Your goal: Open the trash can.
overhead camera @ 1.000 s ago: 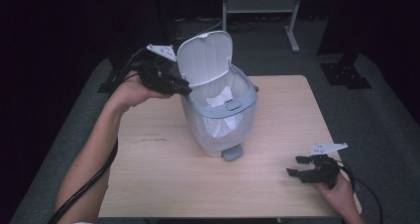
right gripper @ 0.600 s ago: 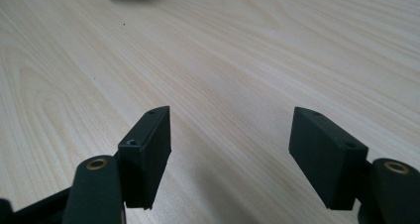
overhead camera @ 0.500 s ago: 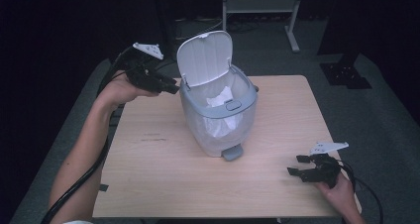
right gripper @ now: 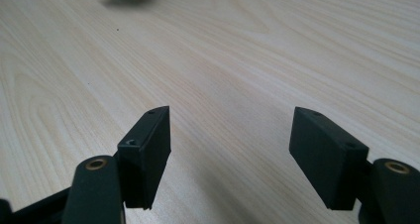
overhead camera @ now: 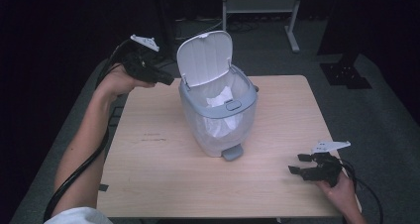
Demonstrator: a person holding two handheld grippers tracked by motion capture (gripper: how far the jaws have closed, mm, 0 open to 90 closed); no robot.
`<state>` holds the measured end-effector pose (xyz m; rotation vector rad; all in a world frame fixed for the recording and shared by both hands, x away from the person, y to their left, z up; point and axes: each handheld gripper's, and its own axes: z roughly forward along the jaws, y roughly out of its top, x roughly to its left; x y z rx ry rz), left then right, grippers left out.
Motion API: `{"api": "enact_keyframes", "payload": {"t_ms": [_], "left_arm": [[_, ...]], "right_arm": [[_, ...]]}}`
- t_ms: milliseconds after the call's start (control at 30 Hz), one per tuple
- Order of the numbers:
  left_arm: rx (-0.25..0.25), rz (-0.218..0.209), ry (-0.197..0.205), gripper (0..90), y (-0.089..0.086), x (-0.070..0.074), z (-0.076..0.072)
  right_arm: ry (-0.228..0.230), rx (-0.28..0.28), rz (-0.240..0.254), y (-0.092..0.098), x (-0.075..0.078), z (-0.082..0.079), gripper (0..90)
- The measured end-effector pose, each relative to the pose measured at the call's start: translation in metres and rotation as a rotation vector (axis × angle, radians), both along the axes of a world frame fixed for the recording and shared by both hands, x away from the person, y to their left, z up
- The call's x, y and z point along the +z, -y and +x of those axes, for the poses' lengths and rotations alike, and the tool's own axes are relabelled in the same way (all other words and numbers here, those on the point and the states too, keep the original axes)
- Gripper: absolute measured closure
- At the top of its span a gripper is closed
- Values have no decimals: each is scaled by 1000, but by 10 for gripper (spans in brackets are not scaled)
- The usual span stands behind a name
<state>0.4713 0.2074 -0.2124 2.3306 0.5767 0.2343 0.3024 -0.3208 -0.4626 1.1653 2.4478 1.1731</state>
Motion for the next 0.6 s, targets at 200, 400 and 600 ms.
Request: {"api": "enact_keyframes", "payload": {"t_ms": [200, 400, 600], "left_arm": [[14, 3, 13, 754, 3, 3, 14], [31, -14, 27, 766, 11, 7, 28], [3, -33, 35, 770, 26, 14, 36]], "right_arm": [[-2, -8, 4, 2, 0, 0, 313], [1, -10, 5, 2, 1, 0, 313], [10, -9, 4, 3, 3, -1, 313]]}}
